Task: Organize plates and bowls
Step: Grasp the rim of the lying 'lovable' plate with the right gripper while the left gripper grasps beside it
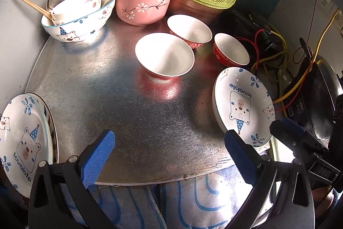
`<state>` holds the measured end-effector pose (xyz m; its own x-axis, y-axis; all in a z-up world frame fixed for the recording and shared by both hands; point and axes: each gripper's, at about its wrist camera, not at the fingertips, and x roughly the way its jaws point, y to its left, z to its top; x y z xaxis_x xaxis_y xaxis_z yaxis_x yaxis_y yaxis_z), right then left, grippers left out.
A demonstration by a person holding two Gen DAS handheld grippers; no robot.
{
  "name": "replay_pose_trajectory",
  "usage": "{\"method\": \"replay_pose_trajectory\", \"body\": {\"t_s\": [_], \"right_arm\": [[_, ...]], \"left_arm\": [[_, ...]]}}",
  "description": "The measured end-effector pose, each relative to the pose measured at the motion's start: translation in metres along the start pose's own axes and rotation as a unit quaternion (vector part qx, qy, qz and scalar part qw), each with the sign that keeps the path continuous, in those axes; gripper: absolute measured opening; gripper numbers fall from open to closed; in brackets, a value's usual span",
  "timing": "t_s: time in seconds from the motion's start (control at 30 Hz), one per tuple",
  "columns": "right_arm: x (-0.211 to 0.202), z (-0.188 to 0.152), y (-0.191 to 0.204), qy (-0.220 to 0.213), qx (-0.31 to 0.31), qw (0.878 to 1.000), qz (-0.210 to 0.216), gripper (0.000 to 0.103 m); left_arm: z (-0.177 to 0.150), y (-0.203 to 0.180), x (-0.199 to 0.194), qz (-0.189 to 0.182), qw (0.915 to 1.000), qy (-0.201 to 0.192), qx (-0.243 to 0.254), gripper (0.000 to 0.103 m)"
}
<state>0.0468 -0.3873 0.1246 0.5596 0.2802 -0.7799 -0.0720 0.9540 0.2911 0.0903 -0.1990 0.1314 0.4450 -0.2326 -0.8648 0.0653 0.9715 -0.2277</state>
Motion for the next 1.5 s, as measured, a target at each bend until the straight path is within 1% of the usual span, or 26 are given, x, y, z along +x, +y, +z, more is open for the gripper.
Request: {"method": "replay_pose_trajectory", "body": {"t_s": [0.33, 0.63, 0.77, 0.9, 0.93, 0.97, 1.0, 1.03, 1.07, 1.1, 1.13, 1.17, 1.2, 1.27, 1.3, 1.33, 1.37, 1.47, 1.5], "right_arm": [[-0.01, -0.005, -0.031, -0.013, 0.037, 0.999, -0.024, 0.103], [-0.008, -0.012, -0.059, -0.017, 0.075, 0.996, -0.041, 0.103], [-0.004, -0.015, -0.074, -0.02, 0.101, 0.994, -0.038, 0.103], [-0.001, -0.019, -0.085, -0.034, 0.121, 0.992, -0.035, 0.103], [0.0, -0.018, -0.086, -0.037, 0.123, 0.991, -0.033, 0.101], [0.002, -0.018, -0.088, -0.04, 0.124, 0.991, -0.034, 0.096], [0.004, -0.017, -0.089, -0.04, 0.124, 0.991, -0.037, 0.092], [0.006, -0.017, -0.091, -0.038, 0.124, 0.991, -0.039, 0.086], [0.009, -0.016, -0.092, -0.037, 0.125, 0.991, -0.04, 0.081], [0.012, -0.016, -0.094, -0.035, 0.126, 0.99, -0.043, 0.08], [0.015, -0.016, -0.095, -0.032, 0.127, 0.99, -0.043, 0.075], [0.018, -0.016, -0.096, -0.03, 0.128, 0.99, -0.042, 0.069], [0.021, -0.016, -0.097, -0.029, 0.13, 0.99, -0.042, 0.066], [0.025, -0.016, -0.1, -0.024, 0.134, 0.99, -0.042, 0.054], [0.027, -0.016, -0.101, -0.022, 0.135, 0.99, -0.045, 0.052], [0.029, -0.016, -0.102, -0.022, 0.137, 0.989, -0.047, 0.048], [0.03, -0.016, -0.104, -0.022, 0.139, 0.989, -0.049, 0.043], [0.034, -0.017, -0.109, -0.017, 0.142, 0.988, -0.052, 0.035], [0.035, -0.017, -0.11, -0.014, 0.143, 0.988, -0.053, 0.033]], "left_arm": [[0.007, -0.023, 0.014, -0.014, 0.9996, 0.01, 0.024, 0.102], [0.016, -0.041, 0.031, -0.027, 0.9988, 0.017, 0.036, 0.102], [0.022, -0.046, 0.043, -0.033, 0.9984, 0.026, 0.037, 0.102], [0.028, -0.051, 0.055, -0.038, 0.9981, 0.031, 0.037, 0.102], [0.03, -0.053, 0.059, -0.039, 0.998, 0.032, 0.037, 0.101], [0.032, -0.055, 0.062, -0.039, 0.998, 0.033, 0.039, 0.101], [0.033, -0.057, 0.066, -0.04, 0.9978, 0.034, 0.041, 0.099], [0.034, -0.059, 0.07, -0.04, 0.9976, 0.035, 0.044, 0.096], [0.036, -0.061, 0.074, -0.04, 0.9973, 0.038, 0.048, 0.094], [0.036, -0.063, 0.078, -0.039, 0.997, 0.041, 0.052, 0.089], [0.037, -0.066, 0.083, -0.038, 0.9966, 0.046, 0.057, 0.086], [0.037, -0.067, 0.087, -0.037, 0.9963, 0.049, 0.06, 0.085], [0.038, -0.069, 0.092, -0.038, 0.9959, 0.053, 0.062, 0.084], [0.039, -0.072, 0.1, -0.037, 0.9954, 0.061, 0.065, 0.08], [0.039, -0.073, 0.103, -0.037, 0.9951, 0.064, 0.066, 0.072], [0.04, -0.075, 0.107, -0.035, 0.9947, 0.068, 0.069, 0.062], [0.04, -0.077, 0.111, -0.032, 0.9942, 0.072, 0.073, 0.059], [0.04, -0.08, 0.123, -0.031, 0.9928, 0.084, 0.08, 0.053], [0.04, -0.081, 0.127, -0.03, 0.9925, 0.086, 0.082, 0.048]]}}
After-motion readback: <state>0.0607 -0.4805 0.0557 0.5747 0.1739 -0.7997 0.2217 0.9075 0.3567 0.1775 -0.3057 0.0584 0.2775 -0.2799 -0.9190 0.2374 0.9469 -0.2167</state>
